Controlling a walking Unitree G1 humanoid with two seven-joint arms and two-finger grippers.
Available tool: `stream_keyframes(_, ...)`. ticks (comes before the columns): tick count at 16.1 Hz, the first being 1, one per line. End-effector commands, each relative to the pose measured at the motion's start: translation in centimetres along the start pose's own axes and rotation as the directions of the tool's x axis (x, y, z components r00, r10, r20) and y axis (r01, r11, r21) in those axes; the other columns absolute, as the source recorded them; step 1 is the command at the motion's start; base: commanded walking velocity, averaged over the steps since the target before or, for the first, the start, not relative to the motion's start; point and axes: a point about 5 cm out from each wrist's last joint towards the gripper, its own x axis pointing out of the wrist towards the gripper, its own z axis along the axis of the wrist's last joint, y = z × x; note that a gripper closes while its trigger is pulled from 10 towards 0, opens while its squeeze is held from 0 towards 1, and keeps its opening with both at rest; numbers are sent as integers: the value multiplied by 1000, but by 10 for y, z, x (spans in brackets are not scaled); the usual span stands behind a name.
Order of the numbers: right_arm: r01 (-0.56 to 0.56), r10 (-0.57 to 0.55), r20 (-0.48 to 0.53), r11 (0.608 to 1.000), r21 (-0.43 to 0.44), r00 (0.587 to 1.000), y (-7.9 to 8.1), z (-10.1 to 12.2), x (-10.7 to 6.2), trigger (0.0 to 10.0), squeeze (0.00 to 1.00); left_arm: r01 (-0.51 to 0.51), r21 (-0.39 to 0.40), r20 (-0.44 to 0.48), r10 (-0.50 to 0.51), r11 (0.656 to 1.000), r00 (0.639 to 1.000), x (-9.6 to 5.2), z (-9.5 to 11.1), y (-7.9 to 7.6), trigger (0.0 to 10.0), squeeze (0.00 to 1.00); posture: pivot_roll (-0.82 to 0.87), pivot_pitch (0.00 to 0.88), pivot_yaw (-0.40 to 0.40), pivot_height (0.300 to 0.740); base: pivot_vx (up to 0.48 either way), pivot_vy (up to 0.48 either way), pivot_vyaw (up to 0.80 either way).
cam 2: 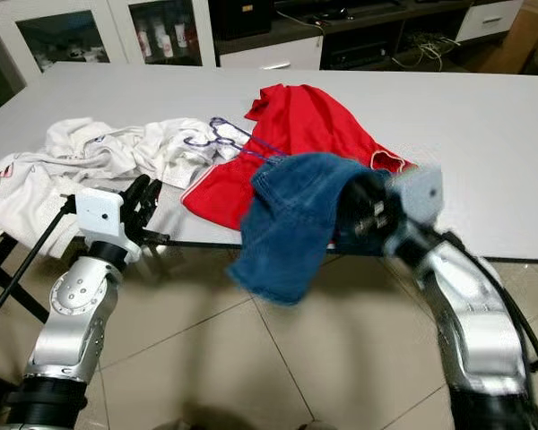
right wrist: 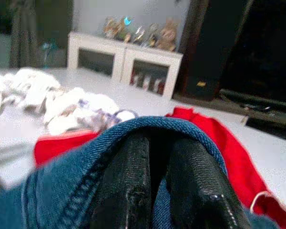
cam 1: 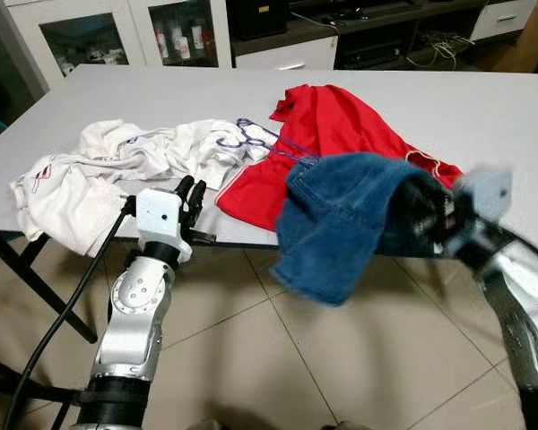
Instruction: Hang hanger
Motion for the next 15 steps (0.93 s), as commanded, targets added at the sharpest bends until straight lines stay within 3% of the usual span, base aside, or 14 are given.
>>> stream_keyframes(1, 33, -32, 52, 999, -12, 998, -1, 9, 10, 10000, 0, -3, 18, 18, 2, 1000, 1000, 3, 4, 2, 10000, 0, -141, 0, 75, 740, 0, 0, 0)
stream_keyframes(5, -29, 27, 41, 999, 28, 999, 16, 4, 26, 10000, 0, -17, 16, 19, 17, 1000, 1000, 2, 4, 3, 10000, 0, -117, 0, 60, 740, 0, 0, 0)
stream_keyframes(6, -60, 59, 25, 998, 32, 998, 20, 0, 24, 10000, 227, -20, 16, 16, 20, 1000, 1000, 1, 3, 3, 10000, 0, -117, 0, 60, 740, 0, 0, 0)
stream_keyframes(7, -103, 104, -18, 994, 39, 994, 25, -8, 18, 10000, 1000, -21, 16, 14, 21, 1000, 1000, -1, 2, 3, 10000, 0, -109, 0, 57, 740, 0, 0, 0)
stream_keyframes(9, -165, 167, -100, 986, 29, 981, 26, -19, 5, 10000, 1000, -22, 17, 10, 21, 1000, 1000, -2, 2, 3, 10000, 0, -111, 0, 60, 740, 0, 0, 0)
stream_keyframes(12, -255, 239, -232, 966, -41, 943, 12, -24, -18, 10000, 1000, -6, 21, 6, 6, 1000, 1000, -2, 2, 1, 10000, 0, -127, 0, 70, 740, 0, 0, 0)
stream_keyframes(13, -262, 243, -240, 964, -49, 940, 10, -23, -19, 10000, 0, -3, 22, 6, 3, 1000, 1000, -2, 2, 1, 10000, 0, -127, 0, 70, 740, 0, 0, 0)
stream_keyframes(15, -366, 313, -314, 923, -123, 896, 2, -15, -28, 10000, 0, 15, 20, 7, -15, 1000, 1000, 2, 1, -2, 10000, 0, -155, 0, 76, 740, 0, 0, 0)
